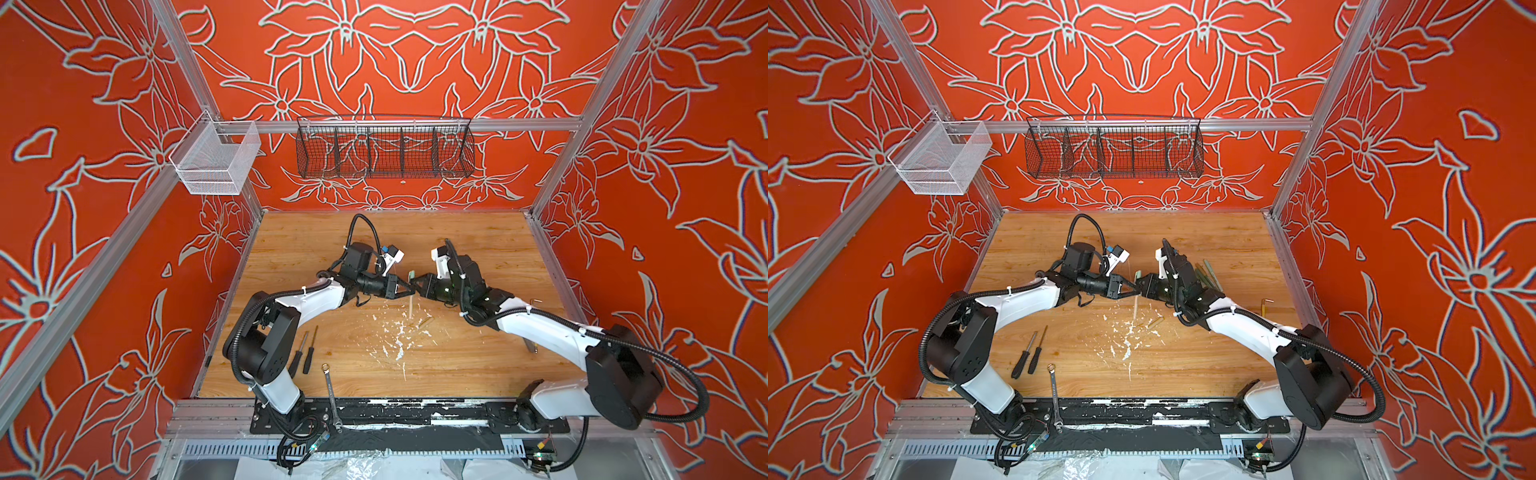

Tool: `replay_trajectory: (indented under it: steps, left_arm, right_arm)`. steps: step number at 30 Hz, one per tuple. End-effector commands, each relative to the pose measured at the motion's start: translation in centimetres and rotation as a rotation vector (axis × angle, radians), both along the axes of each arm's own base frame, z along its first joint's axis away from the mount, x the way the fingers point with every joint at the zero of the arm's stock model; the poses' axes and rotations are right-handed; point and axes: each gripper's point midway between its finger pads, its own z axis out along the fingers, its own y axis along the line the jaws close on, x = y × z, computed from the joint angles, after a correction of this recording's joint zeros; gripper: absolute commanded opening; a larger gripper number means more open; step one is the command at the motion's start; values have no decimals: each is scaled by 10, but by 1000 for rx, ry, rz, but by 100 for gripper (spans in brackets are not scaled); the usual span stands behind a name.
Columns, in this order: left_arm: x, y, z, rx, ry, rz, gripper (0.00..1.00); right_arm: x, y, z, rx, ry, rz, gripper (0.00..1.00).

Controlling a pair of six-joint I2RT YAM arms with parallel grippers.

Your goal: Insert the pens into the pen caps

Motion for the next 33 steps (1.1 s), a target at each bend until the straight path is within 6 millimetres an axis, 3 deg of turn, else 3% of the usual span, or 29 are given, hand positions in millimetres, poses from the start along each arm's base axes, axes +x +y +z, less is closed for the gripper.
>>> replay_trajectory:
  steps: [1,9,14,19,24,29,33]
  left_arm:
    - [30,-7,60,-95,-250,38,38]
    - [26,-5,54,-83,-232,47,69]
    - [23,3,52,-48,-213,97,97]
    - [24,16,48,31,-177,178,97]
    - [21,38,41,124,-131,267,97]
    - [13,63,36,190,-93,340,97]
    - [7,86,30,253,-66,414,97]
  right_arm:
    - [-50,-5,-52,-88,212,118,0]
    - [-40,-51,-73,-196,237,48,0]
    - [-33,-92,-90,-372,267,18,0]
    - [-12,-131,-97,-555,252,0,0]
    - [24,-157,-102,-793,186,66,0]
    - [58,-171,-111,-993,168,164,0]
    - [72,-178,-118,-1093,207,213,12]
